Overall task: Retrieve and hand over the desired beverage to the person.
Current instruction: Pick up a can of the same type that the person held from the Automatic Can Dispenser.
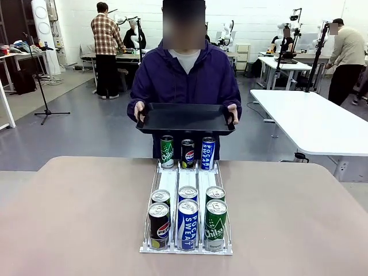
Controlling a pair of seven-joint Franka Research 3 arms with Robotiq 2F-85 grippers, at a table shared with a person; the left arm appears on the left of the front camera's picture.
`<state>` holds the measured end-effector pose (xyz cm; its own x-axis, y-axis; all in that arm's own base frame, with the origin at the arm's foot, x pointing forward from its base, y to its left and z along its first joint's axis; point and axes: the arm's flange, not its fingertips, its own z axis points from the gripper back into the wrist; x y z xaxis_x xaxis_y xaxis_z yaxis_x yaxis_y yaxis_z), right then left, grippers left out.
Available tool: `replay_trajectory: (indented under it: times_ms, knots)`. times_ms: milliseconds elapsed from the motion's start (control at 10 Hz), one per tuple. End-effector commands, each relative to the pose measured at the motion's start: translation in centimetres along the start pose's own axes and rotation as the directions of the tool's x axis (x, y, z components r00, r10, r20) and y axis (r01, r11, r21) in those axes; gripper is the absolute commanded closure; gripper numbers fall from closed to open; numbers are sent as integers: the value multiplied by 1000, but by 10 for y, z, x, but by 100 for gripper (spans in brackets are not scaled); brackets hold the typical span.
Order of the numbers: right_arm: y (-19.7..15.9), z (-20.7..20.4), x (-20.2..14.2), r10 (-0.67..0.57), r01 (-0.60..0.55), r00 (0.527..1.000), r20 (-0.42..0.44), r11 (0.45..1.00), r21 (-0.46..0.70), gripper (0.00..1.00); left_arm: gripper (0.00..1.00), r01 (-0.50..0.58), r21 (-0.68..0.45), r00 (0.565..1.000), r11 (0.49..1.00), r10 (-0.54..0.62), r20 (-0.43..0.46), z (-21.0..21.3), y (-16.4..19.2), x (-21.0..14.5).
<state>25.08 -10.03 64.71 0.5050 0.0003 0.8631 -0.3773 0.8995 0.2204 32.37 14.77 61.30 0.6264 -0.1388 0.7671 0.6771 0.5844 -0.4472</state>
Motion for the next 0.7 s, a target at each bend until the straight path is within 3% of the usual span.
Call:
replay_trajectory:
  times_ms: [0,600]
  knots:
    - [0,-1,0,1,-1,1000,1,1000,8,0,0,22,-10,1000,1000,-21,17,1,1,2]
    - [0,-1,0,1,-1,1000,1,1000,8,0,0,22,-10,1000,1000,-21,17,1,1,2]
